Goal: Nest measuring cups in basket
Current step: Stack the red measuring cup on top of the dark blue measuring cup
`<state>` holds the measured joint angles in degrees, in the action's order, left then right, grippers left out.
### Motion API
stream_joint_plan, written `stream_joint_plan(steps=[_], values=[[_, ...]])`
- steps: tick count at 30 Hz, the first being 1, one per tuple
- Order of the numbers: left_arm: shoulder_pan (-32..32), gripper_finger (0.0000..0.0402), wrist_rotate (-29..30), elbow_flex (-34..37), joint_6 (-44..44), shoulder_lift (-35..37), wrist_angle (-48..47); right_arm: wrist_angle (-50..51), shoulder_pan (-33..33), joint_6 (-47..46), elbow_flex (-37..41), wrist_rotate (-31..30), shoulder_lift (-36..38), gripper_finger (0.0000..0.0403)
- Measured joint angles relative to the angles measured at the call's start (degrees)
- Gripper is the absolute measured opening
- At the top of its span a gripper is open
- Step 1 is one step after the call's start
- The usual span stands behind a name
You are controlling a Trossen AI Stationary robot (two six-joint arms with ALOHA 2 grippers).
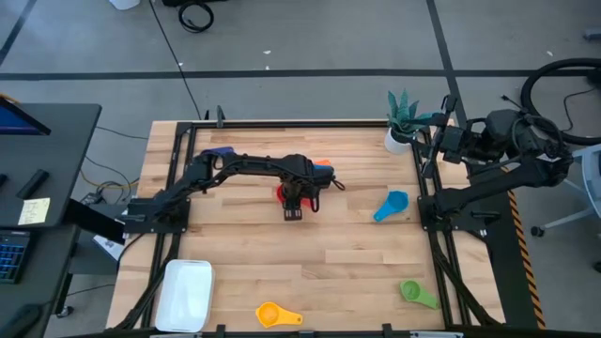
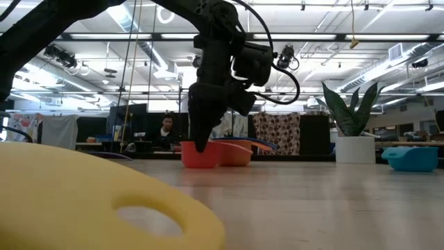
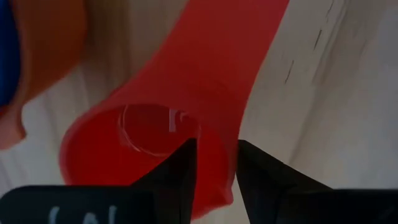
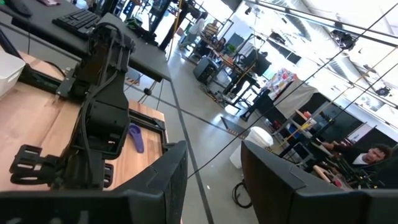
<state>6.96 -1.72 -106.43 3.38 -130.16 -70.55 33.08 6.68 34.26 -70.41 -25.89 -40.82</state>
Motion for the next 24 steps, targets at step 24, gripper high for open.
stream_joint_plan(steps=[24], values=[[2.2,0.0012,0.3,-3.4,-14.8,4.7,-12.3,-0.5,0.0,0.0,0.0,0.0,0.0,0.0155]])
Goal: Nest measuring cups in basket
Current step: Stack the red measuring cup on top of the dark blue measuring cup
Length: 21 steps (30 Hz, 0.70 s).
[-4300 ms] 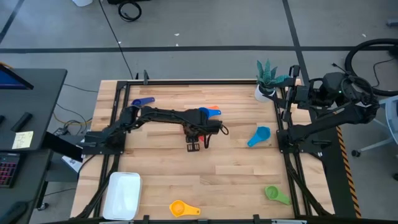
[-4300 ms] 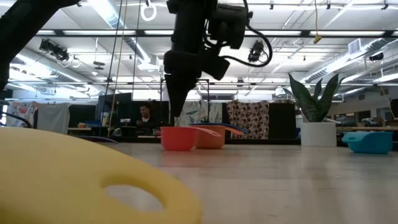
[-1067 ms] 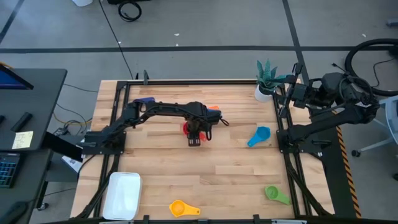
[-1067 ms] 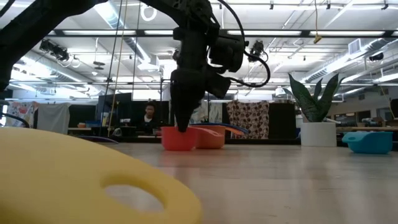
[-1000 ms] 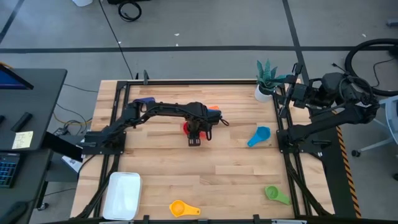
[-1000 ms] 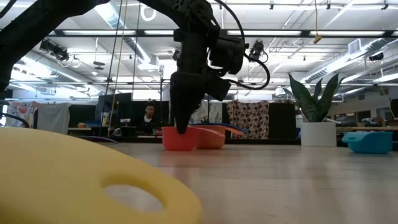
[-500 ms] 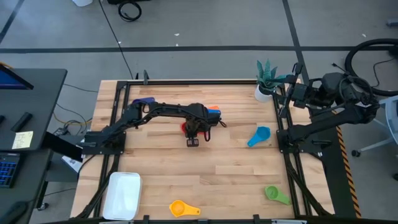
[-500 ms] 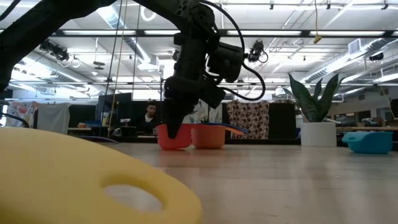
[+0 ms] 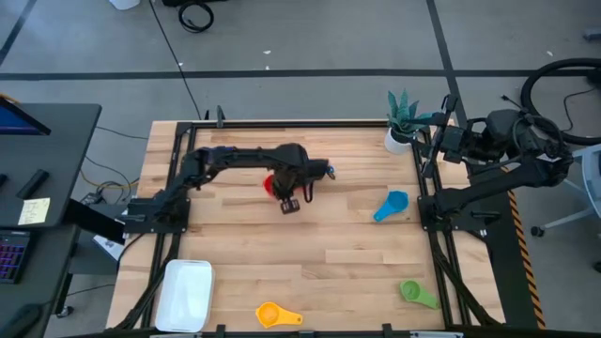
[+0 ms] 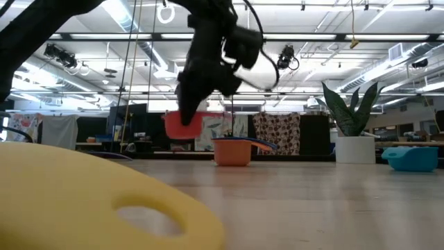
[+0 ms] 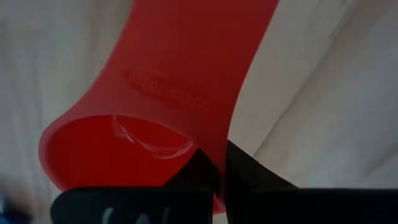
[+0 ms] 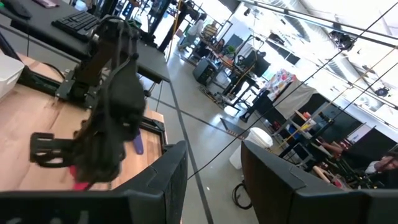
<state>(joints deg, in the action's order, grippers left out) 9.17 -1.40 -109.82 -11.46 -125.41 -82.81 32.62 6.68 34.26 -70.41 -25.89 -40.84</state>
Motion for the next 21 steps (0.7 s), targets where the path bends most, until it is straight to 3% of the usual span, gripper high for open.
stream_joint_plan(steps=[6,10,21], values=[[2.1,0.0012,0.0,-10.5,-15.1,2.0,-0.2,-1.1,0.0,0.0,0.0,0.0,0.0,0.0155],[2.0,0.0012,0.1,-13.9,-16.9,1.6,3.1,-1.4,0.0,0.0,0.0,0.0,0.0,0.0155],[3.9,0.0012,-1.4,-14.1,-17.9,1.5,9.8,-1.7,0.0,0.0,0.0,0.0,0.0,0.0155]])
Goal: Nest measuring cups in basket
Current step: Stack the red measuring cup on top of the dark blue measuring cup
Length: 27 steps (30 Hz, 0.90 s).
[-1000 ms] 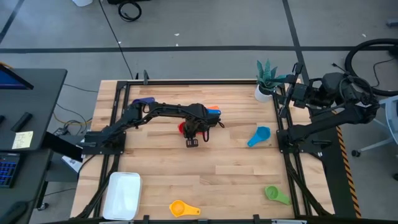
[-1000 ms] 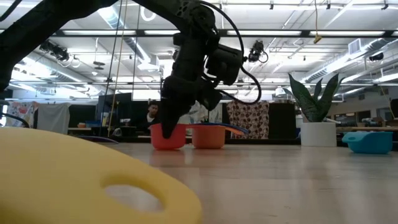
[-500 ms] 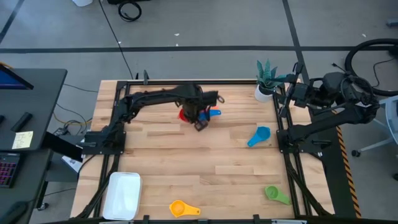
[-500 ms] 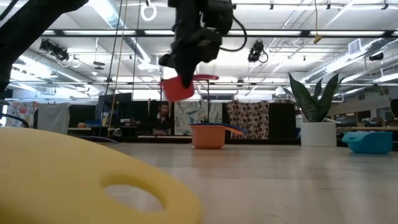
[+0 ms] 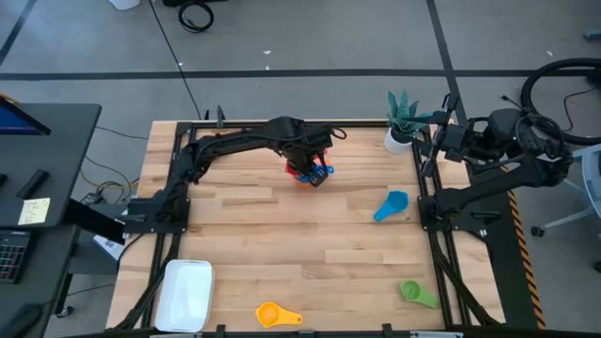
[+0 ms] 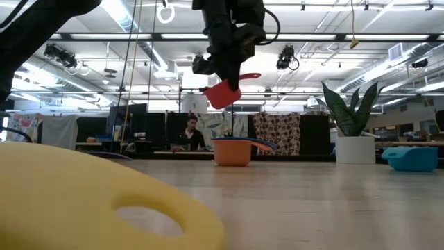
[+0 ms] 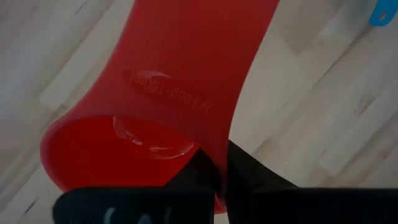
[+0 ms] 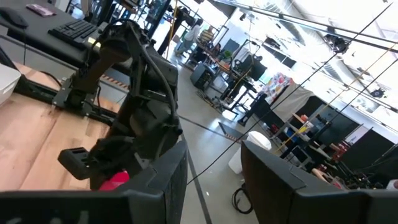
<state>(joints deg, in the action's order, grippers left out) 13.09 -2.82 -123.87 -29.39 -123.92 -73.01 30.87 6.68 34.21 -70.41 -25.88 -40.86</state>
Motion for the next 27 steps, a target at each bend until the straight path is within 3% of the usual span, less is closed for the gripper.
stream_joint_plan(steps=[9,27], values=[[0.6,0.0012,-1.3,0.0,4.1,-3.0,6.5,0.0,0.0,-0.1,0.0,0.0,0.0,0.0155],[1.2,0.0012,-1.4,0.7,10.1,-10.2,3.6,-0.4,-0.1,-0.1,0.0,-0.2,0.0,0.0155]])
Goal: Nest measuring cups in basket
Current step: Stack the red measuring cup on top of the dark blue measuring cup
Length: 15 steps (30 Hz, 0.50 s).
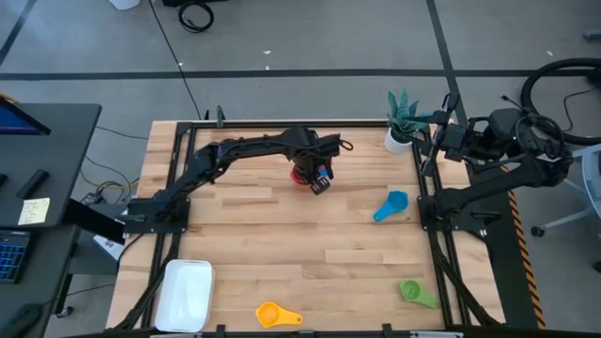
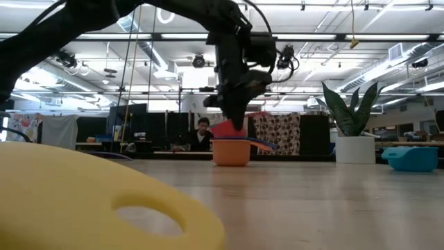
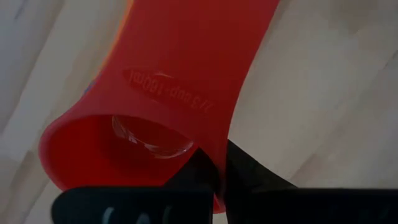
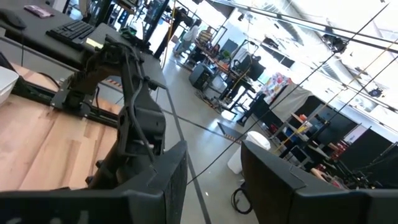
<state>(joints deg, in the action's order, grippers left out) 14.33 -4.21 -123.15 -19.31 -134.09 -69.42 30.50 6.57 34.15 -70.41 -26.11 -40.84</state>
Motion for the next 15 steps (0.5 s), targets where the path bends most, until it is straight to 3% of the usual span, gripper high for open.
stream_joint_plan(steps=[7,15], values=[[0.0,0.0016,-0.5,0.0,0.6,-1.6,0.2,0.0,0.0,0.0,0.0,0.0,0.0,0.0155],[0.3,0.0079,-0.7,-0.8,0.6,-1.4,-1.7,0.0,0.0,0.0,0.0,0.0,0.0,0.0155]])
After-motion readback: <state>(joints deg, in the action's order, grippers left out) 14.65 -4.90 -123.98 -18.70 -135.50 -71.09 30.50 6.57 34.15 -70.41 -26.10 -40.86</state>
